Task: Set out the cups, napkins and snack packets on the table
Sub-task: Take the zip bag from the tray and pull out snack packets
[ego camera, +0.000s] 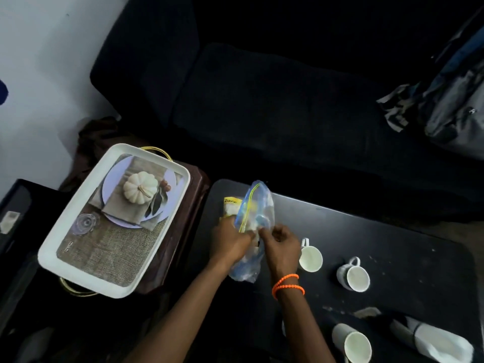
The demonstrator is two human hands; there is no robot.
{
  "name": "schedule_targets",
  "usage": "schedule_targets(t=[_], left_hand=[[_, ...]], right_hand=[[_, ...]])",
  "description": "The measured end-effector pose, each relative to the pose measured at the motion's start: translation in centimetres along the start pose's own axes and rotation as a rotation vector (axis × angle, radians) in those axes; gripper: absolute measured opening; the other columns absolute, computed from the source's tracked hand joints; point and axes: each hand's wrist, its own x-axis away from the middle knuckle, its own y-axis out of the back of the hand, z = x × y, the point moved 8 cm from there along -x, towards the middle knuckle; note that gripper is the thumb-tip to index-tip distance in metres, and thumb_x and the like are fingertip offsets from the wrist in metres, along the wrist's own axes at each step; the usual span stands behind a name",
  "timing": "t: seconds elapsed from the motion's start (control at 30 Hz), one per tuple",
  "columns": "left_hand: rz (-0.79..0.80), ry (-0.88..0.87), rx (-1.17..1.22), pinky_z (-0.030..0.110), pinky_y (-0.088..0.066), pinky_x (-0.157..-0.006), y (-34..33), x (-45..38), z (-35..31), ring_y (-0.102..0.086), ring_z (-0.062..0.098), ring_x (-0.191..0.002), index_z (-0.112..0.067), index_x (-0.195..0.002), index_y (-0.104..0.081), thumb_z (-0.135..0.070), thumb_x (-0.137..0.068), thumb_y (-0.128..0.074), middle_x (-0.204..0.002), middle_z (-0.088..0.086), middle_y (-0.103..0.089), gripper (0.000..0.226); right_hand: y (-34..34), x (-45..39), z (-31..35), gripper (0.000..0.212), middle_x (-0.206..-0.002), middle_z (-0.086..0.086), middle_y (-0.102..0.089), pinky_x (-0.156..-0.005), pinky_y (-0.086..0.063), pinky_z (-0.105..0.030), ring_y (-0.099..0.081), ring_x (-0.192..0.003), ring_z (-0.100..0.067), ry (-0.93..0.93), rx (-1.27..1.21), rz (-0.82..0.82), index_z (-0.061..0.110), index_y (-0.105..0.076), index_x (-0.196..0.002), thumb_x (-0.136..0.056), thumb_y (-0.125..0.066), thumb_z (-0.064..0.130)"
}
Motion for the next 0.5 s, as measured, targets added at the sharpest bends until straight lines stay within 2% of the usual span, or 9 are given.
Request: schedule_targets(t=[0.03, 0.13, 0.23, 0.3, 0.37, 0.4, 0.47, 0.5], left_hand=[[-0.091, -0.056, -0.061, 0.038, -0.058, -0.07, 0.9, 0.4, -0.7, -0.072, 0.029, -0.084, -0.017, -0.097, -0.071, -0.024, -0.08, -0.073, -0.091, 0.006, -0.076, 0.019], [-0.376, -0.227, -0.126, 0.027, -0.039, -0.056, 4.7, 2.4, -3.3, -0.062, 0.024, -0.073, -0.022, -0.098, -0.066, -0.025, -0.085, -0.068, -0.082, -0.001, -0.067, 0.013], [-0.492, -0.263, -0.049, 0.025, -0.039, -0.059, 7.8, 3.6, -3.7, -0.061, 0.016, -0.067, -0.027, -0.096, -0.071, -0.032, -0.083, -0.07, -0.073, -0.012, -0.064, 0.014], [-0.457, -0.263, -0.02, 0.022, -0.04, -0.053, 8.3, 3.9, -3.5, -0.061, 0.004, -0.061, -0.032, -0.09, -0.069, -0.041, -0.076, -0.071, -0.065, -0.016, -0.064, 0.017], [-0.346, -0.28, 0.056, 0.014, -0.039, -0.048, 7.4, 3.9, -2.9, -0.059, -0.001, -0.052, -0.034, -0.085, -0.066, -0.05, -0.069, -0.07, -0.059, -0.014, -0.065, 0.023], [-0.279, -0.28, 0.139, 0.018, -0.045, -0.05, 6.8, 3.7, -2.5, -0.058, -0.001, -0.05, -0.033, -0.085, -0.066, -0.052, -0.067, -0.071, -0.061, -0.012, -0.067, 0.027], [-0.209, -0.255, 0.266, 0.036, -0.055, -0.057, 6.2, 3.4, -1.4, -0.062, 0.011, -0.055, -0.031, -0.086, -0.068, -0.048, -0.068, -0.074, -0.065, -0.002, -0.07, 0.026], [-0.215, -0.261, 0.275, 0.038, -0.055, -0.058, 6.4, 3.4, -1.1, -0.063, 0.016, -0.056, -0.03, -0.087, -0.068, -0.044, -0.07, -0.075, -0.065, 0.001, -0.07, 0.022]], right_hand=[[0.9, -0.1, 0.0, 0.011, -0.067, 0.005, -0.072, -0.067, -0.048, -0.026, -0.062, -0.058, 0.0, 0.011, 0.045, -0.079, 0.013, -0.072, -0.074, -0.082, -0.079, 0.017], [3.6, 0.1, 0.4, 0.01, -0.062, 0.004, -0.069, -0.067, -0.049, -0.026, -0.06, -0.056, -0.006, 0.035, 0.123, -0.253, 0.012, -0.072, -0.071, -0.077, -0.078, 0.017], [5.3, 1.2, 1.3, 0.009, -0.064, 0.007, -0.068, -0.067, -0.058, -0.033, -0.062, -0.059, -0.005, 0.049, 0.133, -0.32, 0.014, -0.071, -0.072, -0.075, -0.079, 0.016], [5.8, 2.8, 2.8, 0.014, -0.078, 0.0, -0.071, -0.074, -0.058, -0.033, -0.067, -0.071, -0.017, 0.15, 0.101, -0.38, 0.011, -0.072, -0.084, -0.073, -0.08, 0.008], [5.8, 5.3, 5.5, 0.025, -0.09, -0.002, -0.07, -0.076, -0.054, -0.027, -0.067, -0.08, -0.021, 0.406, 0.077, -0.443, 0.009, -0.072, -0.095, -0.072, -0.077, -0.001], [5.2, 6.5, 7.0, 0.025, -0.091, 0.001, -0.069, -0.077, -0.052, -0.023, -0.067, -0.081, -0.018, 0.544, 0.084, -0.425, 0.009, -0.073, -0.096, -0.073, -0.075, -0.002], [2.5, 7.4, 8.5, 0.019, -0.09, 0.005, -0.072, -0.079, -0.054, -0.019, -0.069, -0.082, -0.007, 0.677, 0.11, -0.249, 0.013, -0.075, -0.094, -0.078, -0.072, 0.005], [0.5, 6.9, 8.4, 0.017, -0.091, 0.004, -0.074, -0.08, -0.057, -0.022, -0.071, -0.082, -0.005, 0.635, 0.148, -0.12, 0.015, -0.076, -0.095, -0.08, -0.071, 0.01]])
